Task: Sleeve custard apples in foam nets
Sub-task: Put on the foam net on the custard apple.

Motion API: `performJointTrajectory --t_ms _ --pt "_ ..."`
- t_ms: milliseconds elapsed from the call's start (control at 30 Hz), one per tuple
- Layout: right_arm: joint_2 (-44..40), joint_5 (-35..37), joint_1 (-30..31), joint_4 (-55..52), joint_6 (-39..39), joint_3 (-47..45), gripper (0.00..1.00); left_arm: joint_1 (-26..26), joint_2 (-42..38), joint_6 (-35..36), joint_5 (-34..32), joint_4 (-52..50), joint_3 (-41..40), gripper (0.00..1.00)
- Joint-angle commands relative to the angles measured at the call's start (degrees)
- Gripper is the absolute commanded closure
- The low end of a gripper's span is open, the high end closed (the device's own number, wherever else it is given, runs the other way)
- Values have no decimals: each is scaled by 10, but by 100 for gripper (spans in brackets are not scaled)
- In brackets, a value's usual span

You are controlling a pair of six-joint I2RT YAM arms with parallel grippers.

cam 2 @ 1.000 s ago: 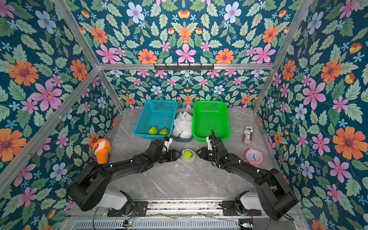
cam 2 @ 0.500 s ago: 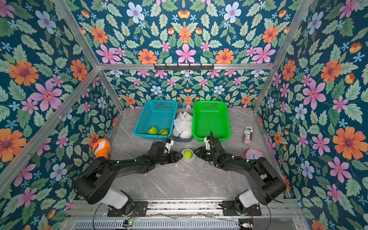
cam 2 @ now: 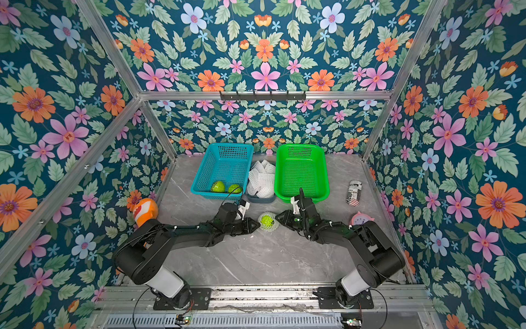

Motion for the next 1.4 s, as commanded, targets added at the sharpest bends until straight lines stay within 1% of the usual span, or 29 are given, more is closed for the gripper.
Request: performJointTrajectory --t_ms 0,133,200,233,367,533,600,667,767,867,1000,1033,1067,1233,1367 --pt "9 10 0 -3 3 11 66 3 3 9 7 9 0 76" --pt "23 6 0 -3 5 20 67 4 -3 10 7 4 0 72" --pt "13 4 0 -3 7 20 66 4 -12 10 9 -3 3 69" --pt "3 8 0 -14 3 21 66 4 -20 10 5 -9 4 68" --pt "-34 25 0 -69 -23 30 62 5 -46 21 -4 -42 12 58" --pt "-90 60 0 -160 -57 42 56 6 -82 35 -23 -91 22 49" --pt "-121 85 0 -207 -73 46 47 7 -96 38 -31 -107 21 49" --pt "-148 104 1 -261 -94 61 41 8 -116 39 -40 -122 17 48" --pt "-170 132 15 -355 -127 105 22 10 -145 40 -63 -154 20 48" --pt "-153 160 37 -458 -145 171 22 13 -166 39 -83 -173 21 47" --pt "-104 155 68 -539 -148 245 20 15 -183 30 -100 -187 16 47" --pt "-91 163 79 -556 -148 265 5 16 -185 29 -103 -190 13 47" --pt "-76 171 90 -574 -149 284 1 16 -190 26 -104 -188 7 47" --pt "-1 193 112 -654 -144 371 1 17 -232 4 -119 -181 -30 47" --pt "61 205 125 -722 -146 440 7 26 -270 -8 -128 -179 -65 46"
